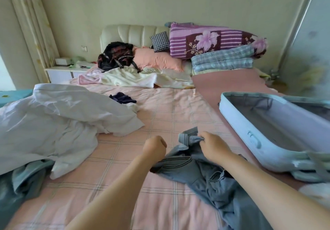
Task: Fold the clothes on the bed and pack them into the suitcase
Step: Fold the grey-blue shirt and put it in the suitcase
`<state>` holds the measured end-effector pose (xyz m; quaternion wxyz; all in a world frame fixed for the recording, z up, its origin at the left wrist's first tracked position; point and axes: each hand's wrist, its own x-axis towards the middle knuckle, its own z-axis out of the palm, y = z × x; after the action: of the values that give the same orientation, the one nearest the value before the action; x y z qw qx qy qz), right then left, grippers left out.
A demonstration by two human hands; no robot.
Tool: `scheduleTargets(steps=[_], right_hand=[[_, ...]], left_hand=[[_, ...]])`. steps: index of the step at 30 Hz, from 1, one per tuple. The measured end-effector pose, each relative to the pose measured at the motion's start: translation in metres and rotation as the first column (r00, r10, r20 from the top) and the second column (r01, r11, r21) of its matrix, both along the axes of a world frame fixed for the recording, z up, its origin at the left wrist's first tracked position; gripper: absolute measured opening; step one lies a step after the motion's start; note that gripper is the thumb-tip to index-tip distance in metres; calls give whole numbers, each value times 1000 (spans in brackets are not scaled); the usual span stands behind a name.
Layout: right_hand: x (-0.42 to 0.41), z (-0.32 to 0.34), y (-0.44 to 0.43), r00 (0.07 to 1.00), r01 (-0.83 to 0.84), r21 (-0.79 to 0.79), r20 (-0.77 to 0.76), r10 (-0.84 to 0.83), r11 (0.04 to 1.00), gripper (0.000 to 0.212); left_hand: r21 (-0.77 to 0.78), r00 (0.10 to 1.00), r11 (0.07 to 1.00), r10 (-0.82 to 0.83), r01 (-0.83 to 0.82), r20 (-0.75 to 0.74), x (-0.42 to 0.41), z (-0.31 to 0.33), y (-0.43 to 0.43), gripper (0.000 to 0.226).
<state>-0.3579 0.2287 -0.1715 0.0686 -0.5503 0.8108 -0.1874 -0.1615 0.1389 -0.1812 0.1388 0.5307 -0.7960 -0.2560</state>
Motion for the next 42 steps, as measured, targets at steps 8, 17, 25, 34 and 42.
scheduleTargets(steps=[8,17,25,34,42], right_hand=[[9,21,-20,943,297,-207,214,-253,932,21],[-39,-5,7,796,-73,-97,-606,-1,993,73],[-26,-17,-8,841,64,-106,-529,-110,992,38],[-3,-11,-39,967,55,-101,-241,-78,993,55],[3,-37,-62,976,202,-68,98,-195,977,80]], left_hand=[[27,999,998,-52,52,1,19,15,-14,24],[-163,926,980,-43,111,375,-42,-26,8,29],[-334,929,891,-204,307,310,-9,4,-3,31],[-244,655,953,302,-181,693,78,29,-54,36],[-251,882,966,168,-59,439,30,7,-63,33]])
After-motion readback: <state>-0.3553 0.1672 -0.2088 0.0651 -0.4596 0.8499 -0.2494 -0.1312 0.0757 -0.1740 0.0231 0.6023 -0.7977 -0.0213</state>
